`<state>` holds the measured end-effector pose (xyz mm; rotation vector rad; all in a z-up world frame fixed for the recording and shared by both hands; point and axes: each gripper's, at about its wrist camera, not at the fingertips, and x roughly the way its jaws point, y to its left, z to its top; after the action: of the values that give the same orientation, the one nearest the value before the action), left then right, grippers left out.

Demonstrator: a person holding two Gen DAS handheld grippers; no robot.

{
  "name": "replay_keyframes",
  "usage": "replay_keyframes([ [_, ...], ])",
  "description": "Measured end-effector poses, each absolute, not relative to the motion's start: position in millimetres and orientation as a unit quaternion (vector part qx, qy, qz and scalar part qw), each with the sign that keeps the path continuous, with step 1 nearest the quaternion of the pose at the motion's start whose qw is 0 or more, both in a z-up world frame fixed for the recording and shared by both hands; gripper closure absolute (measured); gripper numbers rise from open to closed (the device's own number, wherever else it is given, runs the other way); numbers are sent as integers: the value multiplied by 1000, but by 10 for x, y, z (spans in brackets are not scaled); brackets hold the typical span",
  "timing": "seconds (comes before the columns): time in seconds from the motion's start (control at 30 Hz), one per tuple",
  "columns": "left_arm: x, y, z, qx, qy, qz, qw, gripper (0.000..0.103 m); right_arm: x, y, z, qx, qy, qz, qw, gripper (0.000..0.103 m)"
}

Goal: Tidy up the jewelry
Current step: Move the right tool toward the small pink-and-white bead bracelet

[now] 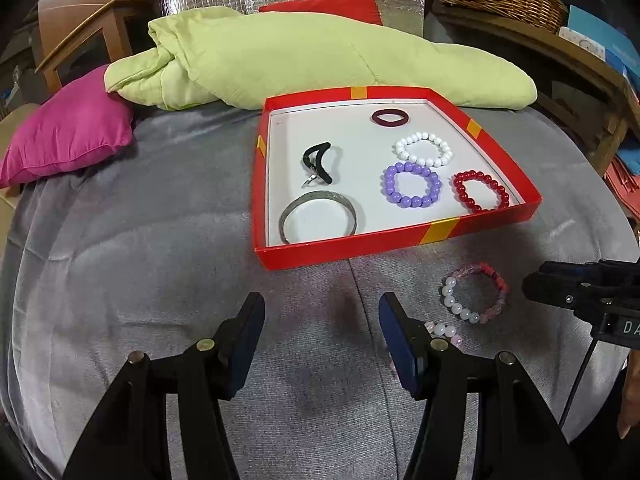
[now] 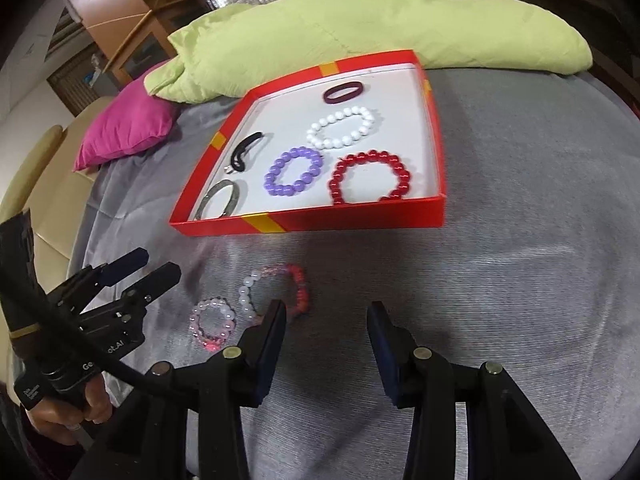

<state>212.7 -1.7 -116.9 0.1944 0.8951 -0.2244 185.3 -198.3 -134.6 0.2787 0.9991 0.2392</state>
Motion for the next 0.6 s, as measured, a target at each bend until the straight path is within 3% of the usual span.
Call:
replay_keyframes([
  [0.2, 2111, 13, -1173, 101, 430, -104, 891, 43, 1888, -1874, -1371, 115, 471, 106, 868, 57],
  [0.4, 2093, -11, -1163, 107, 426, -106, 892, 43, 1956, -1817, -1443, 104, 472, 98, 870, 67],
  [0.57, 2087, -14, -1173, 112, 426, -105, 892, 43, 1946, -1745, -1460, 64, 468, 85, 877, 93],
  [0.6, 2088, -12, -1175, 112, 426, -104, 891, 43, 1940, -1750, -1456, 61, 467, 83, 878, 94],
])
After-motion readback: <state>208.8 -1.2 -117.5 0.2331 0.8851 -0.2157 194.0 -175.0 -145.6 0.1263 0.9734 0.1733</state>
